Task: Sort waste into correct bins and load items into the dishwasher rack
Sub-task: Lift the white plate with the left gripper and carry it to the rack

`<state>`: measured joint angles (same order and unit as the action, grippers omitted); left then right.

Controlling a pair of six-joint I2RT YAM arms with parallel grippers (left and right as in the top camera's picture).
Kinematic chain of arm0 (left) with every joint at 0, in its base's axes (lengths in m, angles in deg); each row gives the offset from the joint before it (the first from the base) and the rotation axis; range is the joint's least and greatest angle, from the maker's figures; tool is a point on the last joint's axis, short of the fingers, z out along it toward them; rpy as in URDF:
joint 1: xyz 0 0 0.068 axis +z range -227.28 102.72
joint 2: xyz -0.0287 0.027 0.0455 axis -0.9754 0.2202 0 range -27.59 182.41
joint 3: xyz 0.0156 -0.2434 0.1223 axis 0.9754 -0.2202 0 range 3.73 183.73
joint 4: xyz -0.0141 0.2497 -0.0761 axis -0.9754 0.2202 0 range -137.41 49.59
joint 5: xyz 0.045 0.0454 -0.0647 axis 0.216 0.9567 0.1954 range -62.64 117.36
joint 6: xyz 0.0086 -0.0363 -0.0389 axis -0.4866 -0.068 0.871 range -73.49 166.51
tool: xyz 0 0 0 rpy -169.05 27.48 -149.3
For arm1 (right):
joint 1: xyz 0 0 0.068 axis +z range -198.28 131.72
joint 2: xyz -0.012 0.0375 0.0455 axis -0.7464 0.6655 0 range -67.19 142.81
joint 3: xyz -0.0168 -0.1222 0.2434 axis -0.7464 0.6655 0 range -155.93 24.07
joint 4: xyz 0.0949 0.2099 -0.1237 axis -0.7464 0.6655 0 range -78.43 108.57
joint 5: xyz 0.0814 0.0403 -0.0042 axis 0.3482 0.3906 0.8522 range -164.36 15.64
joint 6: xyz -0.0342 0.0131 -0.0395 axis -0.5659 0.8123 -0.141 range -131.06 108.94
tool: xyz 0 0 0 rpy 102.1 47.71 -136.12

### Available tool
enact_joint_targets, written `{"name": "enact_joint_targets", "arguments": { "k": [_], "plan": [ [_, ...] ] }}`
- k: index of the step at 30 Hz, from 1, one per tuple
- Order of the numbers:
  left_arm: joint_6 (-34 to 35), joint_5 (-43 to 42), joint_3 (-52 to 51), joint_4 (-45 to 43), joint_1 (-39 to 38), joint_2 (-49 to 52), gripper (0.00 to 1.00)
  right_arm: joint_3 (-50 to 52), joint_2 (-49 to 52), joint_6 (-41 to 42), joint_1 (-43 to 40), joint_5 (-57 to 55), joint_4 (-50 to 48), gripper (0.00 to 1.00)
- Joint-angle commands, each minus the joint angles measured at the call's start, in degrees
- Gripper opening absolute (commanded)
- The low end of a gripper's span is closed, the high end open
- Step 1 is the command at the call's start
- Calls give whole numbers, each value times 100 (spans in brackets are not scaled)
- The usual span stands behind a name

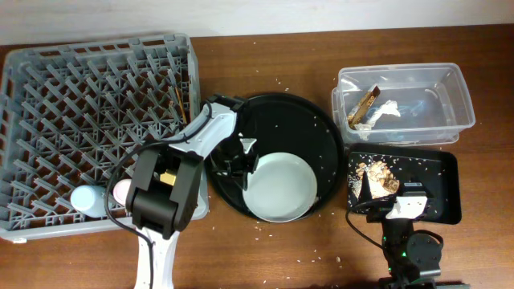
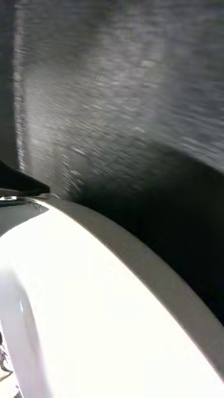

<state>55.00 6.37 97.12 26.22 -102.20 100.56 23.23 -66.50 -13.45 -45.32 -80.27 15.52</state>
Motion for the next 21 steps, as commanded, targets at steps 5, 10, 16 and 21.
{"name": "enact_joint_targets", "arguments": {
  "k": [5, 10, 16, 21],
  "plan": [
    [-249, 590, 3239, 1805, 398, 157, 0, 52, -28, -17, -42, 13, 11, 98],
    [800, 4048, 4701, 2310, 1213, -1019, 0, 52, -28, -17, -42, 13, 11, 98],
    [1755, 6317, 3298, 2284, 2820, -1333, 0, 52, -28, -17, -42, 13, 11, 98],
    [1932, 7436, 2557, 1331, 3187, -1331, 0, 52, -28, -17, -42, 13, 11, 98]
  ]
}}
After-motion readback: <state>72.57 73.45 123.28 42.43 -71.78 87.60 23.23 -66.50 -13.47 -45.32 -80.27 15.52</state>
